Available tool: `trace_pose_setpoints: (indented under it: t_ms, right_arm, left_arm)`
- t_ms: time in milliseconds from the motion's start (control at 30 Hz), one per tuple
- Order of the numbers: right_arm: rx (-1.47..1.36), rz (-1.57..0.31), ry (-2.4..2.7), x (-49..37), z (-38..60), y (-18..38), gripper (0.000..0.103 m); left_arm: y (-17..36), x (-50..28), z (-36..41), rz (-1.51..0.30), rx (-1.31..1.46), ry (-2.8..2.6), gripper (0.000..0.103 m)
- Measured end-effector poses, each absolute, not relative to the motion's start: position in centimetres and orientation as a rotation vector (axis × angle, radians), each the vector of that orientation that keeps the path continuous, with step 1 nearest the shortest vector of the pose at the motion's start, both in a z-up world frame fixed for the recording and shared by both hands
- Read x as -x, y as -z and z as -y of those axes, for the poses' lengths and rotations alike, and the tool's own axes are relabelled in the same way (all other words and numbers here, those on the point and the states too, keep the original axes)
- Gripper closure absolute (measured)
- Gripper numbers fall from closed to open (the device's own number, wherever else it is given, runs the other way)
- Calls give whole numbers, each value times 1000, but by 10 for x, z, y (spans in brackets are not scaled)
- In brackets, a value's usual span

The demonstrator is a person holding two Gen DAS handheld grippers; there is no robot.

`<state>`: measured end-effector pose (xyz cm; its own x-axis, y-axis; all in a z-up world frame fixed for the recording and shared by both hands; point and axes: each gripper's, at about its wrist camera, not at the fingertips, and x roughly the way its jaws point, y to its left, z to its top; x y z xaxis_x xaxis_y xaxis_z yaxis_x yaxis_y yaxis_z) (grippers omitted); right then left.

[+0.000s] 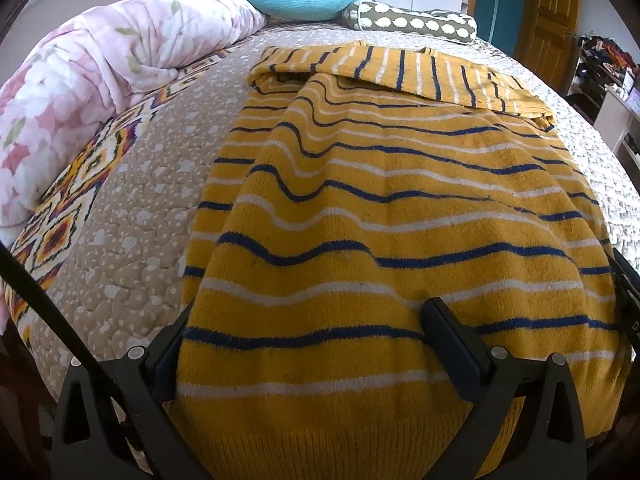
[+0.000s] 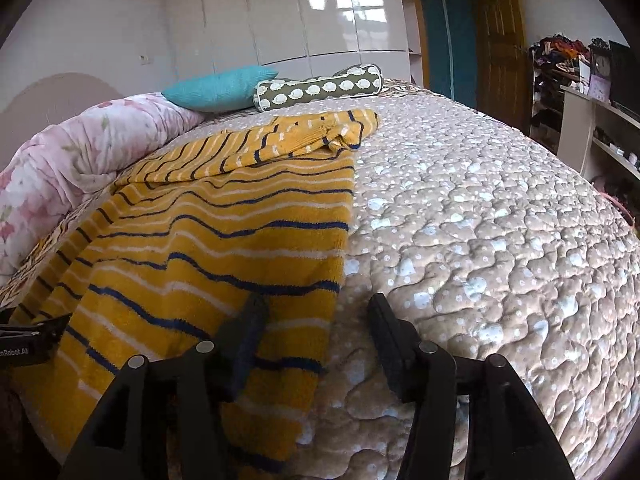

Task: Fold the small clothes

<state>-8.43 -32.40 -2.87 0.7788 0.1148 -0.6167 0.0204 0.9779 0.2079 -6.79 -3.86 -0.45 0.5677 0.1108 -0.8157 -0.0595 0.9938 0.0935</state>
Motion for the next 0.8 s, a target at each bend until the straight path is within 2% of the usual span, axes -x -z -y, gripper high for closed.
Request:
trace_pose_setpoints:
  t_ms: [233, 467, 800]
  right_arm:
    - [-209, -667, -46, 87, 323, 30, 45]
    - [-195, -674, -43, 86, 321, 29, 44]
    - [-185, -651, -40, 89, 321, 30, 44]
  left_arm:
    - [-19, 86, 28, -976, -11, -45, 4]
    - [-64, 106, 1, -857, -35, -124, 4]
    - [-57, 111, -25, -883, -38, -185, 4]
